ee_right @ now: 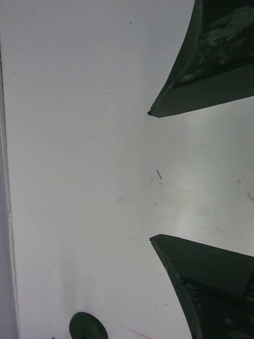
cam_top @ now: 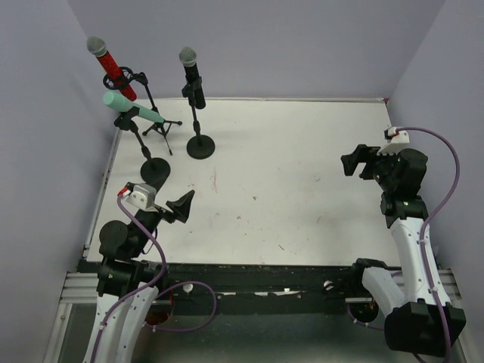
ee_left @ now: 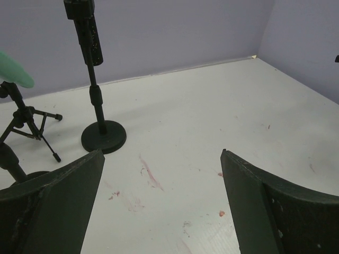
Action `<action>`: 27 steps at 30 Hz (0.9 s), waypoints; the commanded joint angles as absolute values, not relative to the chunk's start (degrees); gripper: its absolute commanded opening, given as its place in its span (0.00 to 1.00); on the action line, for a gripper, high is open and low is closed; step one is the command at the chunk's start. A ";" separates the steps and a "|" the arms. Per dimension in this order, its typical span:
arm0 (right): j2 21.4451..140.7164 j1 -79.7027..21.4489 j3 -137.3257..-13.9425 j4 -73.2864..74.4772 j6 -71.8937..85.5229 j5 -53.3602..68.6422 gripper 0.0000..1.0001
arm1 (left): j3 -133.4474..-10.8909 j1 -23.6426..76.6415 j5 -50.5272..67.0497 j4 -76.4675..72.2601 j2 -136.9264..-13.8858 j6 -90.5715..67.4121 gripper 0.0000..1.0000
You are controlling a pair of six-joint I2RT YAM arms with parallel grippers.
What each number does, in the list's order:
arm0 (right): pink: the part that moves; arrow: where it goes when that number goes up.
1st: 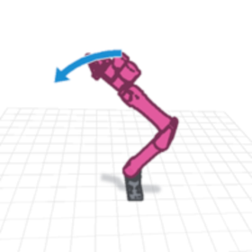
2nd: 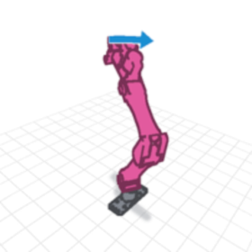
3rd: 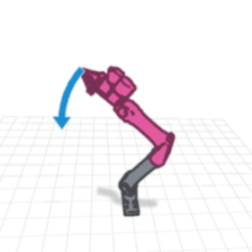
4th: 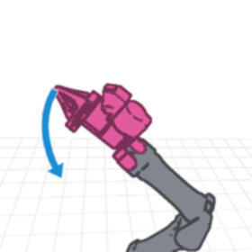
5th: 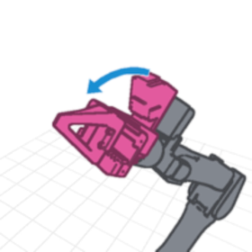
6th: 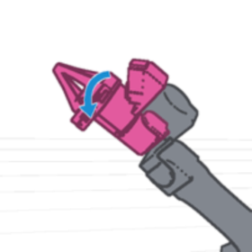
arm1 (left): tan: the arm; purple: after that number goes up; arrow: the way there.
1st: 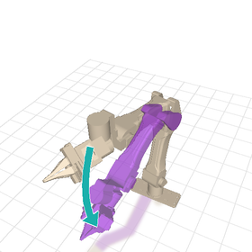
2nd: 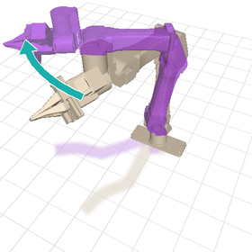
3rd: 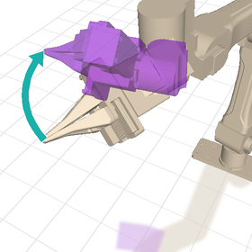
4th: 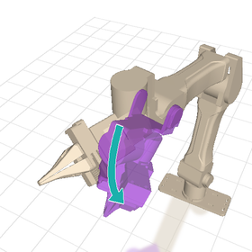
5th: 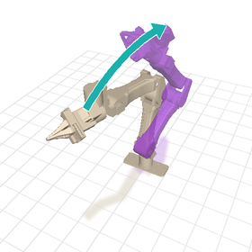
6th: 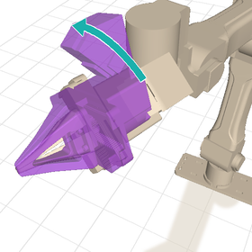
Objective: Attach the microphones to the stand
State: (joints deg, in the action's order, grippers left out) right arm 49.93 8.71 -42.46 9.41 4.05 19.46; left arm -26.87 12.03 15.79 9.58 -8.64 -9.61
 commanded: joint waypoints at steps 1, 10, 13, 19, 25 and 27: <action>49.04 8.96 -42.71 7.82 5.10 16.61 1.00 | -26.98 12.13 13.71 9.93 -8.96 -8.96 0.98; 48.43 9.05 -43.33 9.14 4.22 17.49 1.00 | -26.89 12.13 13.09 9.93 -9.93 -8.61 0.99; 48.60 8.96 -43.33 9.32 3.78 17.84 1.00 | -26.72 12.13 13.27 9.84 -9.93 -8.70 0.98; 48.95 8.97 -43.33 9.40 3.78 17.49 1.00 | -26.63 12.13 13.36 9.58 -10.11 -8.79 0.98; 49.22 9.05 -43.24 9.49 3.69 17.58 1.00 | -26.46 12.22 13.27 9.40 -9.93 -8.88 0.98; 49.22 9.05 -43.24 9.40 3.61 17.58 1.00 | -26.46 12.13 13.45 9.23 -10.02 -8.96 0.98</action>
